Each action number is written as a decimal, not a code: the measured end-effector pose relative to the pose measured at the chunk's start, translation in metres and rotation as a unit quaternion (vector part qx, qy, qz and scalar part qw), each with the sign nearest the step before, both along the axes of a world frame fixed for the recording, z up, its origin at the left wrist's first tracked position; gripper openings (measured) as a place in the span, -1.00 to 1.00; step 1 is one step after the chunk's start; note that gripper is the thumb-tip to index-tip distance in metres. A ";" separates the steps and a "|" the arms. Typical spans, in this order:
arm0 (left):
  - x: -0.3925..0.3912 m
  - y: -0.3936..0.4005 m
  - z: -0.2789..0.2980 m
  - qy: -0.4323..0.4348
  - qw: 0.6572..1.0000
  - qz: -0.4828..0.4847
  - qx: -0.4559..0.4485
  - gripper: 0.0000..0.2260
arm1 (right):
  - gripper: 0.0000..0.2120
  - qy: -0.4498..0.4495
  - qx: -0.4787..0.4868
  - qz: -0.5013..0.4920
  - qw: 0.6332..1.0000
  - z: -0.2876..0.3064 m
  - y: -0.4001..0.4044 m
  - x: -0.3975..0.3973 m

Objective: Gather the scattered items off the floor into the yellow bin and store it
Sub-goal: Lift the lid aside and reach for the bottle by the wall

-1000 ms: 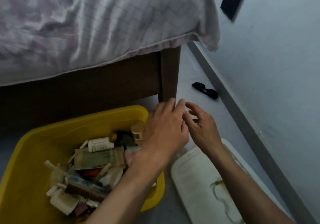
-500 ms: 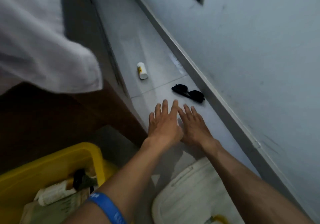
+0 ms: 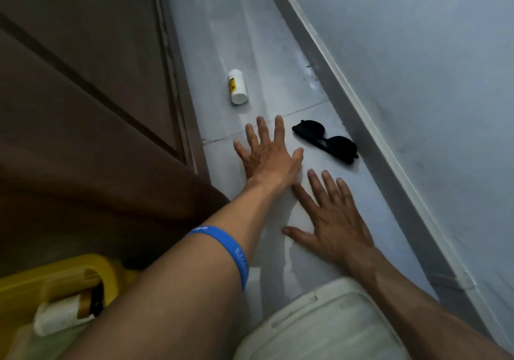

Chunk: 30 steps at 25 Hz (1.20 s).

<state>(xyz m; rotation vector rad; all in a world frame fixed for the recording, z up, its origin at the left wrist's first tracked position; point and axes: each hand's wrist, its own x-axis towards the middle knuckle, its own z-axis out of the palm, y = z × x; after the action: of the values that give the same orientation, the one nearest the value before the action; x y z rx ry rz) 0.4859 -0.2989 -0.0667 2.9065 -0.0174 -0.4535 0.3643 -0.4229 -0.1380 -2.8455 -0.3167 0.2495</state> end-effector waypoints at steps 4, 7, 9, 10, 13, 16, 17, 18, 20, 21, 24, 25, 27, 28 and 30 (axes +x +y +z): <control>0.037 0.001 -0.019 -0.014 0.996 0.093 0.000 -0.28 | -0.15 -0.003 0.004 -0.008 1.000 -0.004 0.000 0.004; 0.066 -0.003 -0.023 -0.052 0.987 0.151 0.004 -0.28 | -0.17 -0.007 0.025 -0.017 1.000 -0.006 0.000 0.003; 0.085 -0.003 -0.019 -0.085 0.986 0.141 0.008 -0.30 | -0.18 -0.007 0.021 -0.014 1.000 -0.004 0.001 0.003; 0.095 0.000 -0.018 -0.107 0.984 0.141 0.009 -0.31 | -0.19 -0.008 0.025 -0.016 1.000 -0.003 0.001 0.003; 0.118 0.006 -0.019 -0.129 0.978 0.165 0.003 -0.32 | -0.21 -0.022 0.025 -0.013 0.999 -0.004 -0.001 0.004; 0.129 0.009 -0.026 -0.102 0.972 0.213 -0.009 -0.34 | -0.23 -0.022 0.025 -0.017 0.999 -0.004 -0.001 0.003; 0.132 0.010 -0.029 -0.075 0.967 0.243 -0.031 -0.35 | -0.24 -0.023 0.020 -0.013 0.999 -0.005 -0.001 0.002; 0.133 0.010 -0.033 -0.053 0.960 0.271 -0.050 -0.38 | -0.24 -0.023 0.018 -0.011 1.000 -0.005 -0.001 0.002; 0.130 0.009 -0.036 -0.053 0.954 0.291 -0.051 -0.50 | -0.25 -0.024 0.020 -0.018 0.999 -0.006 -0.002 0.004; 0.127 0.008 -0.037 -0.064 0.954 0.290 -0.050 -0.56 | -0.25 -0.024 0.019 -0.021 0.999 -0.006 -0.002 0.003; 0.112 0.005 -0.032 -0.095 0.952 0.288 -0.050 -0.58 | -0.25 -0.013 0.022 -0.022 0.999 -0.002 0.000 0.004; 0.102 0.000 -0.030 -0.104 0.954 0.274 -0.057 -0.56 | -0.25 -0.011 0.020 -0.022 1.000 0.000 0.000 0.003; 0.075 -0.017 -0.025 -0.121 0.966 0.211 -0.091 -0.52 | -0.25 -0.002 0.020 -0.021 1.000 0.004 0.001 0.002; 0.062 -0.028 -0.023 -0.129 0.970 0.176 -0.110 -0.50 | -0.25 0.002 0.023 -0.021 1.000 0.005 0.000 0.003; 0.036 -0.048 -0.020 -0.139 0.972 0.137 -0.132 -0.48 | -0.23 0.013 0.024 -0.022 0.999 0.005 0.000 0.004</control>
<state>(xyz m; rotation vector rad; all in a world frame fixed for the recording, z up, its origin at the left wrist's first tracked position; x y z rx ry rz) 0.5219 -0.3473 -0.0862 2.6309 0.2576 0.0057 0.3679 -0.4233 -0.1325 -2.7958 -0.2509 0.2652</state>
